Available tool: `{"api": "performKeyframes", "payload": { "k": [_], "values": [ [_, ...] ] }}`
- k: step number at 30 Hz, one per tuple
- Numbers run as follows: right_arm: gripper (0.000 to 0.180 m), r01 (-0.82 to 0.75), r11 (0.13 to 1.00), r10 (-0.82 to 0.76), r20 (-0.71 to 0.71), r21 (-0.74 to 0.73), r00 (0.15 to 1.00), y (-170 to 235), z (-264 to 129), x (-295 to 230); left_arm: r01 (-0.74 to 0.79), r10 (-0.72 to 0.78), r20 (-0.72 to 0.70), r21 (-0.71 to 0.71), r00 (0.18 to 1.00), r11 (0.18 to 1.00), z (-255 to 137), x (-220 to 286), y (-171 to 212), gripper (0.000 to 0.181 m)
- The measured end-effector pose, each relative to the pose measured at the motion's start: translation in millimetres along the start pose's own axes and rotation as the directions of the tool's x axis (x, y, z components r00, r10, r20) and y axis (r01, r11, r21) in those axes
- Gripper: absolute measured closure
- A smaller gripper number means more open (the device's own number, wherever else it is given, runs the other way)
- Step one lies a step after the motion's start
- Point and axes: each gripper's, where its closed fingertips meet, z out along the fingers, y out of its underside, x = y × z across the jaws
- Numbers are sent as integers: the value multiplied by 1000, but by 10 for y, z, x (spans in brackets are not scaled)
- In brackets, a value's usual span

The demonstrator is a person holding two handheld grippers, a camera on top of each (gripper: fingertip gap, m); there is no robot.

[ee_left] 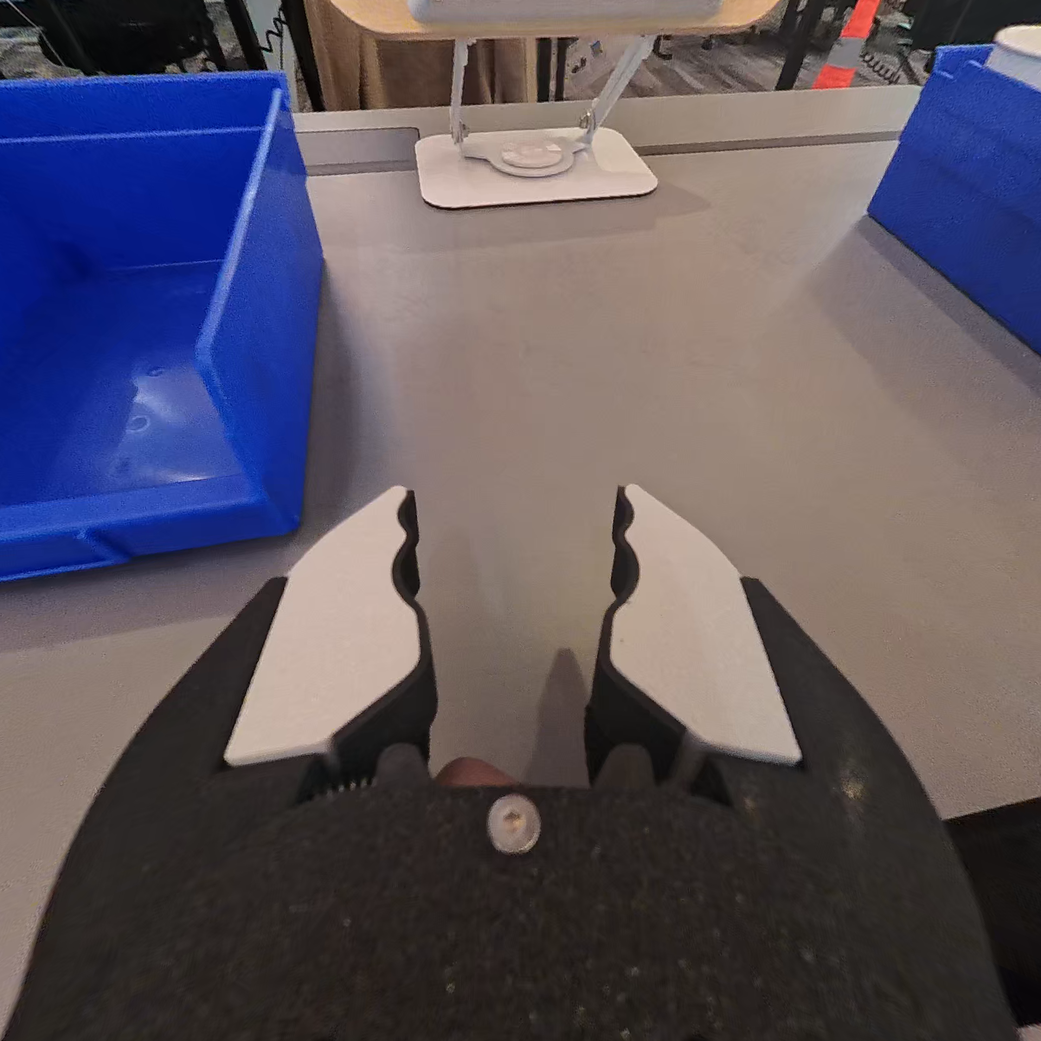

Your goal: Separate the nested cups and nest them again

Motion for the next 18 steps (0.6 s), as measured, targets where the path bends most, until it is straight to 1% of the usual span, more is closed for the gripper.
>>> {"api": "performKeyframes", "payload": {
  "k": [2, 4, 5, 7, 8, 10, 12, 14, 16, 18],
  "values": [
    [138, -11, 1000, 11, -14, 16, 1000, -18, -52, 94, 0, -1, -27, -10, 1000, 1000, 20, 111, 20, 115],
    [138, -26, 999, 29, -56, 48, 998, -111, -156, 282, 5, -6, -93, -16, 996, 1000, 56, 353, 10, 114],
    [138, -13, 997, 20, -106, 70, 994, -182, -237, 447, 22, -25, -156, -22, 987, 1000, 77, 562, -15, 114],
    [139, 24, 995, 1, -238, 101, 971, -339, -445, 888, 42, -54, -309, -45, 949, 998, 114, 1145, -94, 114],
    [139, 38, 994, -3, -310, 106, 951, -413, -568, 1149, 20, -38, -371, -53, 928, 998, 141, 1470, -139, 114],
    [141, 47, 994, 4, -448, 102, 894, -532, -843, 1693, -54, 36, -439, -27, 898, 998, 224, 2086, -253, 114],
    [141, 32, 996, 18, -541, 82, 841, -574, -1111, 2155, -103, 99, -459, 16, 883, 995, 363, 2624, -373, 114],
    [141, 7, 998, 34, -602, 66, 798, -555, -1327, 2517, -102, 102, -471, 24, 877, 994, 542, 3062, -438, 116],
    [140, -44, 999, 41, -621, 11, 783, -431, -1403, 2789, -79, 81, -442, 22, 893, 997, 753, 3328, -472, 119],
    [139, -79, 996, 39, -620, -37, 784, -293, -1378, 2999, -50, 49, -409, 7, 911, 999, 946, 3477, -479, 125]
  ]
}}
